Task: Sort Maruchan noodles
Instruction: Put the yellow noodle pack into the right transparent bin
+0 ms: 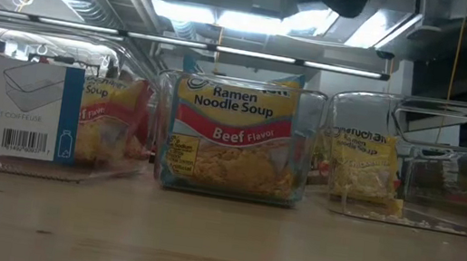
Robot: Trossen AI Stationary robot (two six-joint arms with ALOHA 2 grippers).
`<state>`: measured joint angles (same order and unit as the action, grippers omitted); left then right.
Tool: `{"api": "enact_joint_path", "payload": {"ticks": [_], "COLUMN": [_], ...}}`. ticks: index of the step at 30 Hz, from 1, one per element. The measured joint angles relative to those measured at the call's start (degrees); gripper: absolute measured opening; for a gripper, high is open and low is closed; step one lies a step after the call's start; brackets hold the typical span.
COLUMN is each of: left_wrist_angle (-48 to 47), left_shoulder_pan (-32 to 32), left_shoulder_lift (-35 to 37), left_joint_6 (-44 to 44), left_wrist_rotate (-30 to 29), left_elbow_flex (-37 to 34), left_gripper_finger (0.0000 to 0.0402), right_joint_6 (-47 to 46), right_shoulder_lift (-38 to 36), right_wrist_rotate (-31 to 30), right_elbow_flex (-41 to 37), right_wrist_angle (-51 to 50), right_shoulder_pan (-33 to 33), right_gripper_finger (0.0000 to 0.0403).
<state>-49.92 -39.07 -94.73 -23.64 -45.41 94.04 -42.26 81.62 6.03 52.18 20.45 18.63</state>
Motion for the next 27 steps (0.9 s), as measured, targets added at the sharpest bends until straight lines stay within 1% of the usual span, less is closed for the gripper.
{"api": "enact_joint_path", "payload": {"ticks": [4,8,15,20,23,27], "left_wrist_angle": [0.23,1.86,9.08,9.39,9.69,9.74], "left_shoulder_pan": [0.29,1.47,3.07,3.54,3.54,3.54], "left_shoulder_lift": [-1.7,-1.76,-1.71,-1.71,-1.71,-1.71], "left_joint_6": [-0.02,0.54,8.92,9.22,9.22,9.2], "left_wrist_rotate": [-0.9,-0.98,-0.26,-0.13,-0.13,-0.11], "left_elbow_flex": [0.0,0.0,0.0,-0.02,-0.01,-0.02], "left_gripper_finger": [0.0,0.0,0.0,0.0,0.0,0.0], "right_joint_6": [0.62,0.58,0.48,0.5,0.53,0.53], "right_shoulder_lift": [0.0,0.0,0.0,0.02,0.02,0.02], "right_wrist_rotate": [-0.25,0.53,1.79,1.78,1.77,1.82], "right_elbow_flex": [0.0,-0.02,-0.11,-0.13,-0.13,-0.13], "right_wrist_angle": [0.34,0.26,-0.52,-1.67,-1.69,-2.02], "right_shoulder_pan": [-0.07,0.09,0.09,0.09,0.09,0.08], "right_gripper_finger": [0.0328,0.0328,0.0328,0.0327,0.031,0.0253]}}
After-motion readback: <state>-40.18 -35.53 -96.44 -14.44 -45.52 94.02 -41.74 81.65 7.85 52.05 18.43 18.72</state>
